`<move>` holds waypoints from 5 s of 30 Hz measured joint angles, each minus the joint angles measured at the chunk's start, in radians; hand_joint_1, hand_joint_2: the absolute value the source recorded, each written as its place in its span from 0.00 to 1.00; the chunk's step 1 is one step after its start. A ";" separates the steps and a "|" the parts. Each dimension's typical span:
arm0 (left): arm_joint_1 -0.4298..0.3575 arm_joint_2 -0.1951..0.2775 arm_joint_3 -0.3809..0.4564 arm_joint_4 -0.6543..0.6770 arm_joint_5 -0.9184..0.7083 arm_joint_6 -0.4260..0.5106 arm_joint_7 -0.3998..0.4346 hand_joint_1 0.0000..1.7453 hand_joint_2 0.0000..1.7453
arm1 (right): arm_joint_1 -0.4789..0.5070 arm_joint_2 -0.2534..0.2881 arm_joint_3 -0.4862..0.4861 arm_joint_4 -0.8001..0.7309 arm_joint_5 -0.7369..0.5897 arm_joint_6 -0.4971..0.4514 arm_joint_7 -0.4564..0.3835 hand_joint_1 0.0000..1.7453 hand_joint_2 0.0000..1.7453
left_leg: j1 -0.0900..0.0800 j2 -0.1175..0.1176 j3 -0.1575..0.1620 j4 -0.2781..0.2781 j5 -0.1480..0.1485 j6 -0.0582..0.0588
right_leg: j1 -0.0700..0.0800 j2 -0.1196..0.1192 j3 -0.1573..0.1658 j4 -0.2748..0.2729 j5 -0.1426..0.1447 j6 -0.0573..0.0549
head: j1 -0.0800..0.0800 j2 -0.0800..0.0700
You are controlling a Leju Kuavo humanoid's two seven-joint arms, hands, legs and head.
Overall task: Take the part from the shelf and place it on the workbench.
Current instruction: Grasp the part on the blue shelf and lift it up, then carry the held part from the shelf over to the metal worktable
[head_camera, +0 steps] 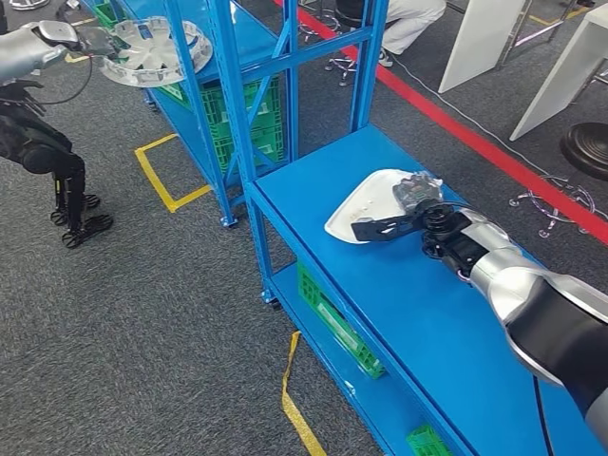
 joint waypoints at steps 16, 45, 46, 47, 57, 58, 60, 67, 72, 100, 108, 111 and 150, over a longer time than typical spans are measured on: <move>0.005 0.000 -0.007 0.000 0.018 0.002 -0.025 0.00 0.00 | 0.049 0.003 -0.096 -0.147 -0.281 -0.088 0.006 1.00 1.00 | 0.000 0.000 0.000 0.000 0.000 0.000 | 0.000 0.000 0.000 0.000 0.000 0.000 | 0.000 0.000; 0.033 0.000 -0.006 0.000 0.072 -0.002 -0.122 0.00 1.00 | 0.349 -0.006 -0.332 -0.847 -0.567 -0.353 0.048 1.00 1.00 | 0.000 0.000 0.000 0.000 0.000 0.000 | 0.000 0.000 0.000 0.000 -0.001 -0.001 | 0.000 0.000; 0.035 -0.001 -0.005 0.000 0.076 -0.005 -0.128 0.00 1.00 | 0.364 -0.005 -0.340 -0.878 -0.583 -0.359 0.042 1.00 1.00 | 0.000 0.000 0.000 0.000 -0.001 0.000 | 0.000 0.000 -0.001 0.000 -0.001 -0.001 | 0.000 0.000; 0.037 -0.001 -0.004 0.000 0.078 -0.007 -0.132 0.00 1.00 | 0.379 -0.003 -0.348 -0.908 -0.598 -0.364 0.036 1.00 1.00 | 0.000 0.000 0.000 0.000 -0.001 0.000 | 0.000 0.000 -0.001 0.000 -0.001 -0.001 | 0.000 0.000; 0.040 -0.002 0.003 0.000 0.081 -0.013 -0.142 0.00 1.00 | 0.464 0.009 -0.410 -1.132 -0.652 -0.388 0.013 1.00 1.00 | 0.000 0.000 0.000 -0.001 -0.001 0.000 | 0.000 0.000 -0.001 0.000 -0.001 -0.001 | 0.000 0.000; 0.040 -0.002 0.003 0.000 0.081 -0.013 -0.143 0.00 1.00 | 0.467 0.009 -0.414 -1.144 -0.653 -0.389 0.013 1.00 1.00 | 0.000 0.000 0.000 -0.001 -0.001 0.000 | 0.000 0.000 -0.001 0.000 -0.001 -0.001 | 0.000 0.000; 0.040 -0.002 0.003 0.000 0.081 -0.013 -0.143 0.00 1.00 | 0.472 0.010 -0.419 -1.162 -0.654 -0.389 0.013 1.00 1.00 | 0.000 0.000 0.000 -0.001 -0.001 0.000 | 0.000 0.000 -0.001 0.000 -0.001 -0.001 | 0.000 0.000; 0.040 -0.002 0.003 0.000 0.081 -0.014 -0.144 0.00 1.00 | 0.484 0.010 -0.432 -1.205 -0.664 -0.390 0.006 1.00 1.00 | 0.000 0.000 0.000 -0.001 -0.001 0.000 | 0.000 0.000 -0.001 0.000 -0.001 -0.001 | 0.000 0.000; 0.039 -0.002 0.003 0.000 0.081 -0.018 -0.144 0.00 1.00 | 0.500 0.014 -0.439 -1.255 -0.691 -0.383 -0.009 1.00 1.00 | 0.000 0.000 0.000 -0.001 -0.001 0.000 | 0.000 0.000 -0.001 0.000 -0.001 -0.001 | 0.000 0.000; 0.041 -0.008 0.023 0.000 0.082 0.031 -0.181 0.00 1.00 | 0.511 0.068 -0.436 -1.362 -0.928 -0.300 -0.130 1.00 1.00 | 0.000 0.000 0.000 -0.001 -0.001 0.000 | 0.000 0.000 -0.001 0.000 -0.002 -0.001 | 0.000 0.000; 0.039 -0.014 0.023 0.000 0.065 0.030 -0.168 0.00 1.00 | 0.536 0.092 -0.444 -1.382 -1.160 -0.261 -0.230 1.00 1.00 | 0.000 0.000 0.000 -0.001 -0.001 0.000 | 0.000 0.000 -0.001 0.000 -0.002 -0.001 | 0.000 0.000; 0.038 -0.016 0.023 0.000 0.057 0.029 -0.163 0.00 1.00 | 0.542 0.102 -0.447 -1.385 -1.227 -0.251 -0.249 1.00 1.00 | 0.000 0.000 0.000 -0.001 -0.001 0.000 | 0.000 0.000 -0.001 0.000 -0.002 -0.001 | 0.000 0.000; -0.001 -0.034 0.023 0.000 0.026 0.034 -0.133 0.00 1.00 | 0.554 0.145 -0.429 -1.291 -1.432 -0.123 -0.418 1.00 1.00 | 0.000 0.000 0.000 -0.001 -0.001 -0.001 | 0.000 0.000 -0.001 0.000 -0.002 -0.001 | 0.000 0.000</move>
